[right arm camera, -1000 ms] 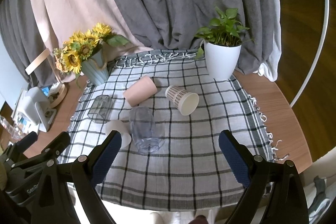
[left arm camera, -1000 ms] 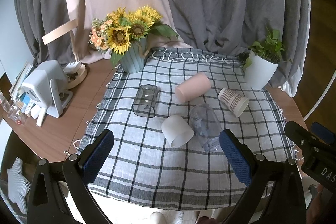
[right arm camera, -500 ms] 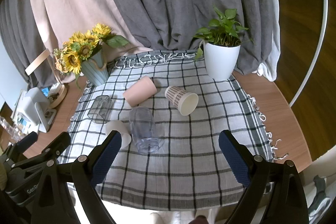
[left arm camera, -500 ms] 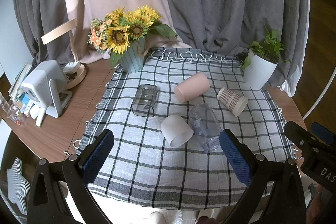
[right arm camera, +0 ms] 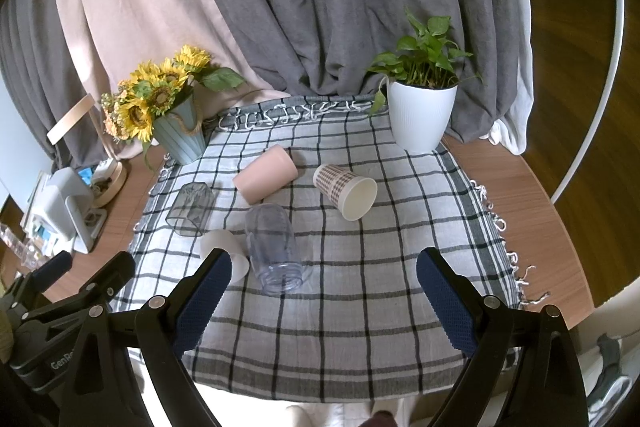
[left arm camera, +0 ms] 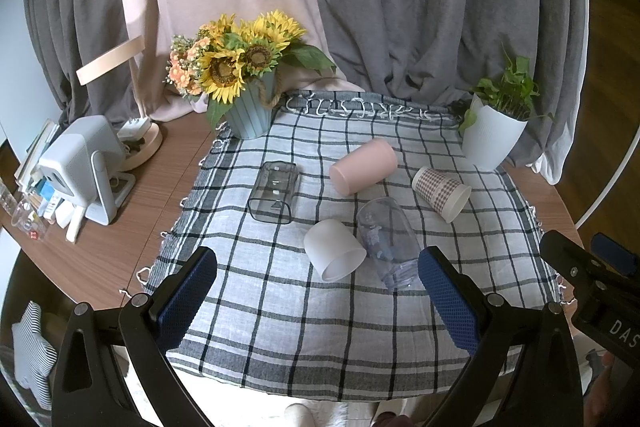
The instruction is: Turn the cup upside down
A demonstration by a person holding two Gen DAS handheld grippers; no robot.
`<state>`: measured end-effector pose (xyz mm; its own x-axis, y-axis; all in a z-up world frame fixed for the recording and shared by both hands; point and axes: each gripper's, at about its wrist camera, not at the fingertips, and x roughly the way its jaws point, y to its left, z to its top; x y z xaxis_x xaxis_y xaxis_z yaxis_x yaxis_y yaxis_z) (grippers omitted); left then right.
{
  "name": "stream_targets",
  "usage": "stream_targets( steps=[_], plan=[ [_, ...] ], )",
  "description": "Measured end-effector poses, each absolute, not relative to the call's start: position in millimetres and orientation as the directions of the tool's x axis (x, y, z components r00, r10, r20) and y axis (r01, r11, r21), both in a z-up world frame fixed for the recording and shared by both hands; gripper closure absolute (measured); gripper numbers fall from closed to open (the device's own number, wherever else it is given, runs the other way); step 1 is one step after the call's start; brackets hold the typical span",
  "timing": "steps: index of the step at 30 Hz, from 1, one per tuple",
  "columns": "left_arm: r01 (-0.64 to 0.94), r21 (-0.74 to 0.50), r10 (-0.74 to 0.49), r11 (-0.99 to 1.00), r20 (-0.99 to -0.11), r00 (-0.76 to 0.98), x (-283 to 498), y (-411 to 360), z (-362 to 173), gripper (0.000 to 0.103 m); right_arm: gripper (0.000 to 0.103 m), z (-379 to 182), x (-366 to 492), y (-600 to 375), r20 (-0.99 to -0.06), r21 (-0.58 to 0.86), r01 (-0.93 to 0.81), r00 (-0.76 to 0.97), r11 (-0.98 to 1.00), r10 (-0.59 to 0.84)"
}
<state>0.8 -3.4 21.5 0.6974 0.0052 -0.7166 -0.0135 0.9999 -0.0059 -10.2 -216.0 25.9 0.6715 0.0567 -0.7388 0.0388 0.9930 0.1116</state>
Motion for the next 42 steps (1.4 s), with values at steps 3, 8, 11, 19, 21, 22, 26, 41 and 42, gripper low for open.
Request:
stream_targets(
  steps=[3, 8, 11, 19, 21, 22, 26, 41, 42],
  plan=[
    [-0.014, -0.004, 0.007, 1.000, -0.717, 0.697, 1, -4, 22, 0.000, 0.009, 26, -10, -216, -0.739, 0.112, 0.038, 0.672, 0.993, 0.058],
    [-0.014, -0.005, 0.006, 1.000, -0.716, 0.698, 0, -4, 21, 0.000, 0.009, 26, -10, -216, -0.739, 0.110, 0.038, 0.671, 0.993, 0.056],
    [-0.014, -0.005, 0.006, 1.000, -0.716, 0.698, 0, -3, 21, 0.000, 0.009, 26, -10, -216, -0.739, 0.111, 0.038, 0.671, 0.993, 0.057],
    [-0.015, -0.006, 0.006, 1.000, -0.716, 0.698, 0, -3, 21, 0.000, 0.009, 26, -10, -215, -0.739, 0.111, 0.039, 0.671, 0.993, 0.056],
    [-0.013, -0.008, 0.003, 1.000, -0.717, 0.697, 0, -3, 21, 0.000, 0.009, 25, -10, -215, -0.739, 0.109, 0.040, 0.672, 0.993, 0.054],
    [-0.011, -0.009, 0.001, 1.000, -0.718, 0.696, 0, -4, 21, 0.000, 0.009, 25, -10, -215, -0.739, 0.110, 0.039, 0.671, 0.993, 0.055],
    [-0.007, -0.008, -0.001, 1.000, -0.731, 0.683, 3, -13, 18, 0.000, 0.006, 24, -9, -215, -0.742, 0.111, 0.039, 0.668, 0.993, 0.057],
    [-0.040, -0.057, -0.027, 0.998, -0.845, 0.534, 64, -50, -18, 0.000, 0.001, -9, 57, -251, -0.824, 0.160, 0.002, 0.551, 0.987, 0.132],
    [-0.043, -0.058, -0.026, 0.997, -0.849, 0.528, 68, -53, -20, 0.000, 0.001, -12, 65, -255, -0.833, 0.161, -0.002, 0.536, 0.987, 0.138]
  ],
)
